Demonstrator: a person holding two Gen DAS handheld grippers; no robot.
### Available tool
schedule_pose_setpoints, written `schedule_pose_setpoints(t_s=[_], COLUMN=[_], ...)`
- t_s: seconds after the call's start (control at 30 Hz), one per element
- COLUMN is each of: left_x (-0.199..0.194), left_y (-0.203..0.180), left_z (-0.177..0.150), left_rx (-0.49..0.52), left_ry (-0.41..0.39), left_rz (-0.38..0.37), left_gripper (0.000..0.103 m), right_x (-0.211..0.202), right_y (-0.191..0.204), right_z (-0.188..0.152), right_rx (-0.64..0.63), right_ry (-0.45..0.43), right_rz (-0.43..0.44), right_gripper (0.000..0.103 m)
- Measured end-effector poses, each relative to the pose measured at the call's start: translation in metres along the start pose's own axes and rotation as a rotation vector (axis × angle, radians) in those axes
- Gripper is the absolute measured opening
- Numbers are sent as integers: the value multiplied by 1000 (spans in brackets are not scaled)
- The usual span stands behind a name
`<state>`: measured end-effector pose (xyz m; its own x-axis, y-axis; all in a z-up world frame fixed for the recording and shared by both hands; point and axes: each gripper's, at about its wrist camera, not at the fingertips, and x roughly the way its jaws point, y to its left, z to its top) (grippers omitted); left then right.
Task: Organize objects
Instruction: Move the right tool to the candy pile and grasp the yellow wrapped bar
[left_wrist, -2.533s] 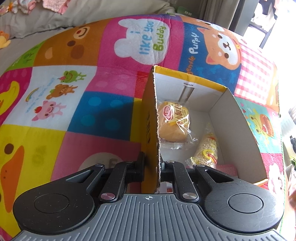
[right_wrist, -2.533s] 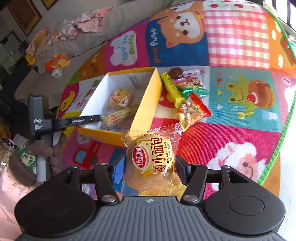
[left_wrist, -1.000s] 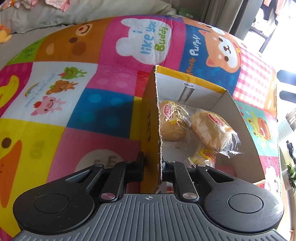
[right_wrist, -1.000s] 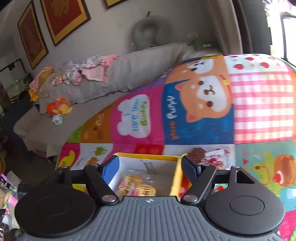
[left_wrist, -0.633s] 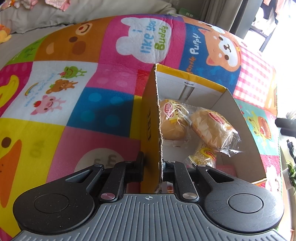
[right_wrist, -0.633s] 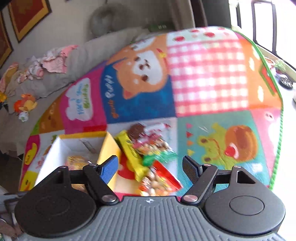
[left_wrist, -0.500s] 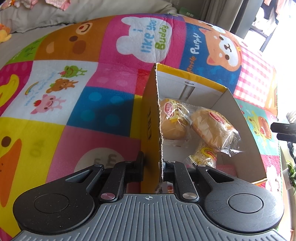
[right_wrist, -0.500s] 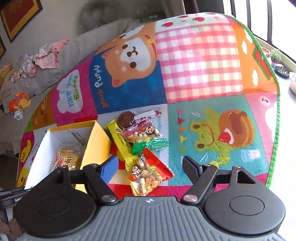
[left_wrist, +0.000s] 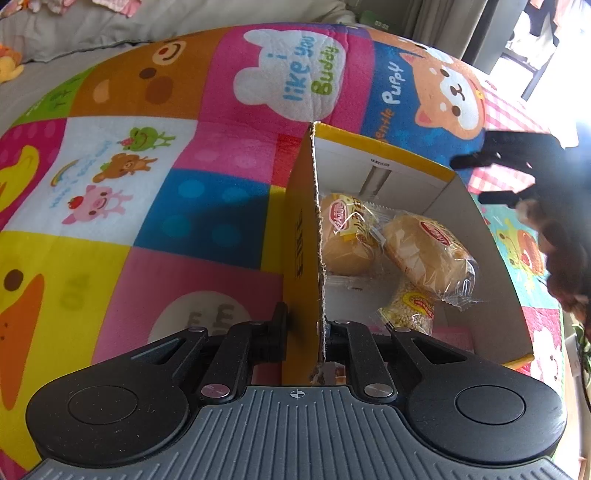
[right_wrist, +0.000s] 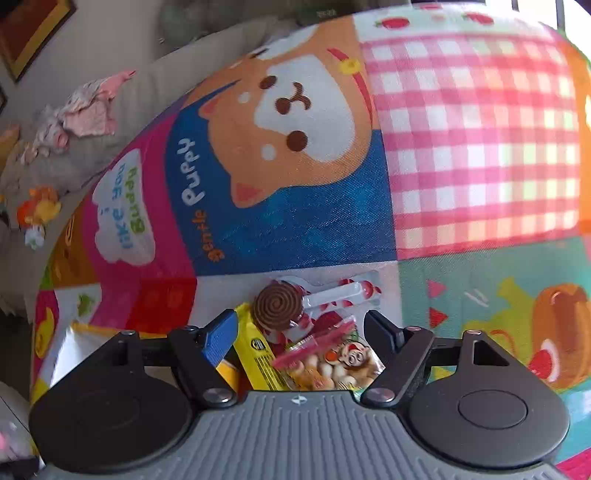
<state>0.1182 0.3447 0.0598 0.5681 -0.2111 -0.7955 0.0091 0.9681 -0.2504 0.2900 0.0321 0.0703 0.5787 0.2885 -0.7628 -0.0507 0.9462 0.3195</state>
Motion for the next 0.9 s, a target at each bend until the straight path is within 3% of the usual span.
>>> schedule_pose_setpoints(t_s=[0.1, 0.2, 0.27, 0.4, 0.63, 0.9], left_x=[0, 0, 1, 2, 3, 2], left_y=[0, 0, 0, -1, 1, 2], left_z=[0, 0, 0, 0, 0, -1], left_rx=[3, 1, 1, 1, -7, -18], left_ry=[3, 5, 7, 10, 7, 5], left_rz=[-1, -3, -1, 5, 3, 0], left_gripper=[15, 15, 15, 15, 15, 16], right_x=[20, 42, 54, 64, 42, -6], right_y=[-2, 9, 11, 9, -21, -50], right_z=[13, 19, 23, 24, 5, -58], right_rx=[96, 2, -30, -57, -106, -215], right_ry=[-23, -38, -12, 48, 107, 145], right_rz=[-15, -118, -138, -132, -103, -96], right_gripper=[77, 71, 55, 55, 55, 56])
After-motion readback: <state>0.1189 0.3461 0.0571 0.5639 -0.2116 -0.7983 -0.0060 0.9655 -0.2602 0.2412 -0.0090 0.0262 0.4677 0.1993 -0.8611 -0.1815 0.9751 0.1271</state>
